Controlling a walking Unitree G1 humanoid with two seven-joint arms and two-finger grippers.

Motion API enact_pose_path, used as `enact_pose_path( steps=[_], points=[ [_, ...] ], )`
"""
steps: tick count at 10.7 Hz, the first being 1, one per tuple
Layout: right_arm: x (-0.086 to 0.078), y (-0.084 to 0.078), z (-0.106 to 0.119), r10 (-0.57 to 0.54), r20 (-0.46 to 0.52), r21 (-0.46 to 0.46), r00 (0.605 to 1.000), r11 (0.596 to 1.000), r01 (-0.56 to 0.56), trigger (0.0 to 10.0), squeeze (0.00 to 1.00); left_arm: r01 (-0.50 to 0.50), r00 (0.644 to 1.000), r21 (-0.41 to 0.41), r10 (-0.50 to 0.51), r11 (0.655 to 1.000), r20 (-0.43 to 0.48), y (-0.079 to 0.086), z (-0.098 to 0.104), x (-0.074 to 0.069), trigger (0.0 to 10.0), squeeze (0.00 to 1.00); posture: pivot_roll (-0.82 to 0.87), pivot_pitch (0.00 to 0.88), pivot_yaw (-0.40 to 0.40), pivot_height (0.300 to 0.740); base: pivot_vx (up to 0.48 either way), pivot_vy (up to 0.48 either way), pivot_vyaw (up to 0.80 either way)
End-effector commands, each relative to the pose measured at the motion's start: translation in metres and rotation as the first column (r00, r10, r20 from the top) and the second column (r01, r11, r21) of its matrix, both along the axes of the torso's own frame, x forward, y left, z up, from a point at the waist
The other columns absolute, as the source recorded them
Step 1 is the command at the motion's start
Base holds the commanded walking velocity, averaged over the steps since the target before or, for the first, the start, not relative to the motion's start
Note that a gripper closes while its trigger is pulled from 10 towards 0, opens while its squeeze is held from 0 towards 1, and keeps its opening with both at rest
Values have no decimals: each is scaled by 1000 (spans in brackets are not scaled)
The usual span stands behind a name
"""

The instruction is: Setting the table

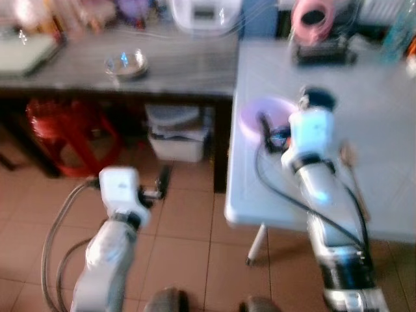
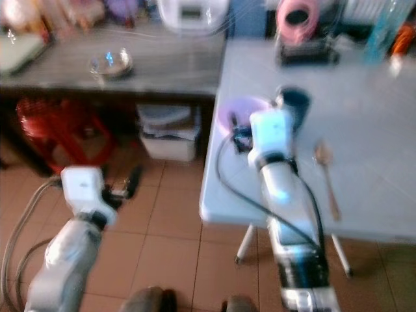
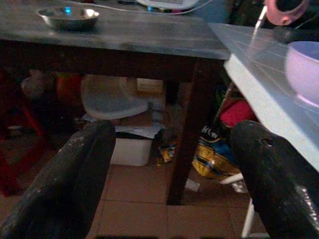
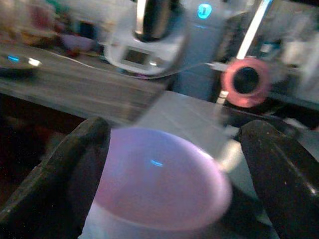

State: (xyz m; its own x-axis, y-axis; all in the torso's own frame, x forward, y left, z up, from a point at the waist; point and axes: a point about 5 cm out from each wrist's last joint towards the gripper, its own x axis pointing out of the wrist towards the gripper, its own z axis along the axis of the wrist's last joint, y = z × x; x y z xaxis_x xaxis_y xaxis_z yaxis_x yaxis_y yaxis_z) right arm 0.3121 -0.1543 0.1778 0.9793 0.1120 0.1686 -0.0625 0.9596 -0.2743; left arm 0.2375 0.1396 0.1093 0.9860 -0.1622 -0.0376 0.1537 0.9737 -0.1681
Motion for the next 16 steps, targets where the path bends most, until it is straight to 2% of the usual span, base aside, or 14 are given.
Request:
enact_pose_path(
  steps=[1,2,3,4,5,6,8,11,12,16],
  points=[
    [6,-2,-2,-20,-31,4,999,1000,20,10000,0,2,1000,9,-2,1000,-6,1,0,-2,10000,0,-30,78,66,740,0,0,0],
    [11,-1,1,24,-43,25,999,999,-23,10000,835,2,1000,11,-1,1000,-8,1,0,-3,10000,0,-28,82,68,740,0,0,0],
    [14,-1,4,39,-42,1,998,999,-39,10000,1000,2,1000,13,-2,1000,-11,1,0,-4,10000,0,-23,84,68,740,0,0,0],
    [24,-1,5,29,-56,-58,998,998,-32,10000,1000,1,1000,16,-1,1000,-20,1,-1,-6,10000,0,-18,93,66,740,0,0,0],
    [27,0,6,58,-74,-75,996,995,-63,10000,1000,0,1000,17,0,1000,-25,1,-1,-8,10000,0,-14,100,66,740,0,0,0],
    [32,4,10,135,-87,-70,987,988,-141,10000,0,3,999,18,-2,1000,-35,0,-2,-10,10000,0,-7,114,67,740,0,0,0],
    [43,13,14,234,-142,-150,962,955,-254,10000,0,6,999,22,-5,1000,-51,1,-3,-15,10000,0,-2,136,70,740,0,0,0],
    [50,26,16,341,-203,-164,918,912,-375,10000,0,5,998,25,-4,1000,-64,1,-3,-18,10000,0,8,151,67,740,0,0,0],
    [50,26,10,369,-262,-166,892,893,-419,10000,0,6,997,26,-4,1000,-74,0,-4,-20,10000,0,9,158,66,740,0,0,0],
    [47,21,-4,381,-363,-186,850,864,-467,10000,0,16,996,26,-14,1000,-93,-1,-6,-21,10000,0,3,167,68,740,0,0,0]
  ],
)
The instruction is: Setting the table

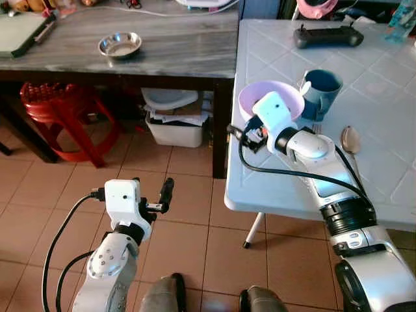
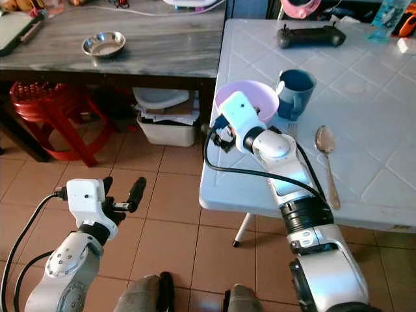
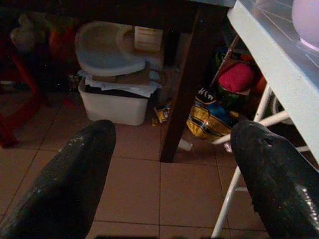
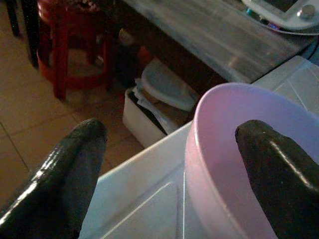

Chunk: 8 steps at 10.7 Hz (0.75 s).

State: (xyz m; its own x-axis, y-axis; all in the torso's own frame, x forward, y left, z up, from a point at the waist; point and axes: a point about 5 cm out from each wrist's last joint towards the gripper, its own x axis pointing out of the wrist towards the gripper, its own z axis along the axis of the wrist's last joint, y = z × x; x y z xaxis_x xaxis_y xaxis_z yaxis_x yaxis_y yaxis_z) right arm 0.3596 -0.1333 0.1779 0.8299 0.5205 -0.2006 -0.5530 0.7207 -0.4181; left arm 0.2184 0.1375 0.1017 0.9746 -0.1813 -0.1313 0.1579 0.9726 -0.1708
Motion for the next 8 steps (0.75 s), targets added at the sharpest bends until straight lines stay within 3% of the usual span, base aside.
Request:
enact_pose_path(
  steps=[1,2,4,8],
  points=[
    [-1,-2,-6,13,-37,-47,999,999,-15,7137,0,-2,1000,14,3,1000,-4,1,1,-2,10000,0,2,168,68,740,0,0,0],
    [-1,-4,-9,14,-52,-82,999,996,-18,1804,0,1,1000,13,-1,1000,-11,1,0,-2,10000,0,1,168,68,740,0,0,0],
    [-2,-7,-13,15,-60,-141,998,990,-23,275,0,7,1000,13,-6,1000,-20,1,-1,-3,10000,0,3,168,69,740,0,0,0],
    [-5,-19,-22,-22,-78,-257,997,966,1,0,0,25,999,8,-24,1000,-38,-1,-2,-4,10000,0,2,171,70,740,0,0,0]
  ],
)
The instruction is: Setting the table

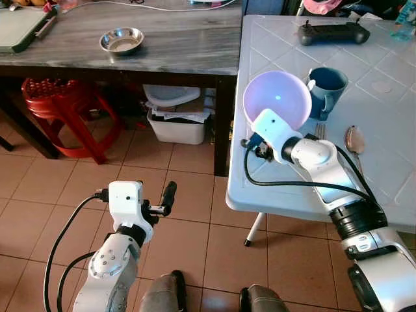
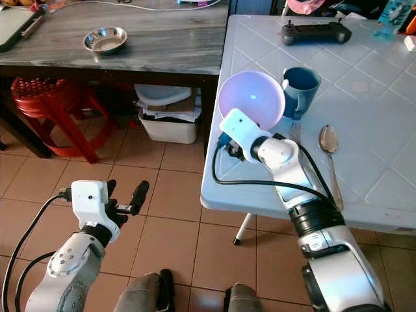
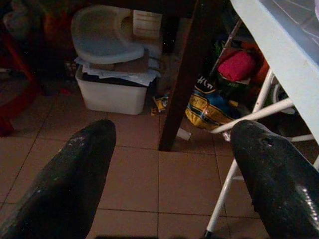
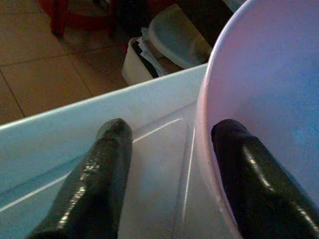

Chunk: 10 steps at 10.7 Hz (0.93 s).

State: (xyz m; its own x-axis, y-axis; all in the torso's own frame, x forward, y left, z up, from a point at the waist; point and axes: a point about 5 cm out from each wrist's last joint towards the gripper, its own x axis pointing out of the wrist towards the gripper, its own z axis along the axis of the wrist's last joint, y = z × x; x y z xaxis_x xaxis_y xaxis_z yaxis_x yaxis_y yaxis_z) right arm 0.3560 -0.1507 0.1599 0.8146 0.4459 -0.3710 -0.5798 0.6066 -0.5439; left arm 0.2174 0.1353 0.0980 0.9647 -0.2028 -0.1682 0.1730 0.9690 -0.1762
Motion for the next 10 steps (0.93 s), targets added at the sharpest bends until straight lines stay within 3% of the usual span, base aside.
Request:
enact_pose_path(
  steps=[1,10],
  points=[
    [-2,-4,-5,-7,-19,-23,1000,1000,7,0,0,4,1000,7,-4,1000,-3,1,1,-3,10000,0,2,171,70,740,0,0,0],
    [-9,-13,-7,2,41,-88,999,996,1,0,0,-15,1000,18,15,1000,-9,2,0,1,10000,0,-2,156,65,740,0,0,0]
  ],
)
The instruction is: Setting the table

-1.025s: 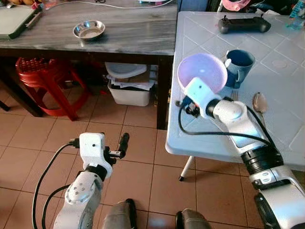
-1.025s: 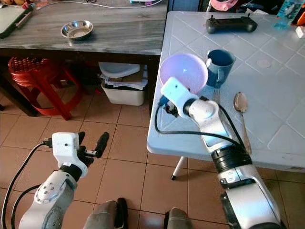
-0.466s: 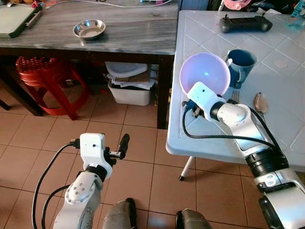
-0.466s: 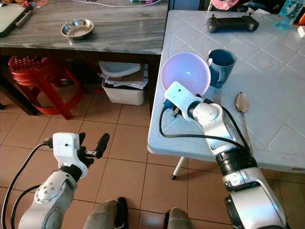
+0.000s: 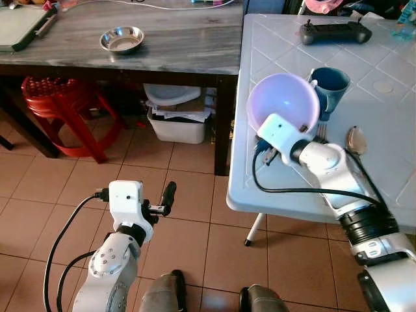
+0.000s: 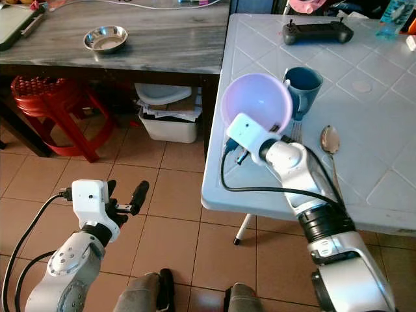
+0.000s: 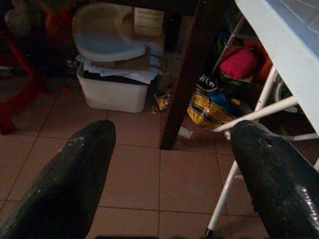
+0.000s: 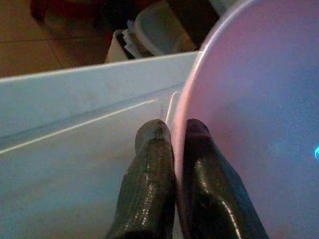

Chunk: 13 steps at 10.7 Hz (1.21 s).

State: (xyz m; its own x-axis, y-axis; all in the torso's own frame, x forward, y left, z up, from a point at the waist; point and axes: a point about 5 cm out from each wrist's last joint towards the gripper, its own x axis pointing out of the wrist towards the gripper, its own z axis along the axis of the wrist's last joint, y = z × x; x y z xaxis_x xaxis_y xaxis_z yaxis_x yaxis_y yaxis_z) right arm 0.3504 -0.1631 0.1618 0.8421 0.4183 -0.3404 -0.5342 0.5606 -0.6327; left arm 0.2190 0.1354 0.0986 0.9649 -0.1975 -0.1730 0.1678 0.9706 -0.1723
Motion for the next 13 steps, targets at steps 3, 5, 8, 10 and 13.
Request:
enact_pose_path(
  steps=[3,5,8,10,13],
  points=[
    [-8,10,-2,5,69,68,998,998,-10,0,0,-36,999,25,36,999,4,5,-1,1,10000,0,-3,136,59,740,0,0,0],
    [-18,24,7,28,184,153,983,987,-57,0,0,-69,997,50,68,996,22,8,0,4,10000,0,-2,124,54,740,0,456,0],
    [-45,48,11,-6,291,320,957,943,-92,0,0,-116,990,88,108,989,91,12,7,17,10000,0,-16,99,40,740,0,480,0],
    [-57,46,8,-126,257,471,958,882,-10,0,0,-127,984,116,110,985,140,11,13,26,10000,0,-25,75,36,740,0,480,0],
    [-62,42,2,-206,202,544,957,836,65,0,0,-81,986,148,58,986,154,0,9,26,10000,0,-46,52,42,740,0,451,0]
  ],
)
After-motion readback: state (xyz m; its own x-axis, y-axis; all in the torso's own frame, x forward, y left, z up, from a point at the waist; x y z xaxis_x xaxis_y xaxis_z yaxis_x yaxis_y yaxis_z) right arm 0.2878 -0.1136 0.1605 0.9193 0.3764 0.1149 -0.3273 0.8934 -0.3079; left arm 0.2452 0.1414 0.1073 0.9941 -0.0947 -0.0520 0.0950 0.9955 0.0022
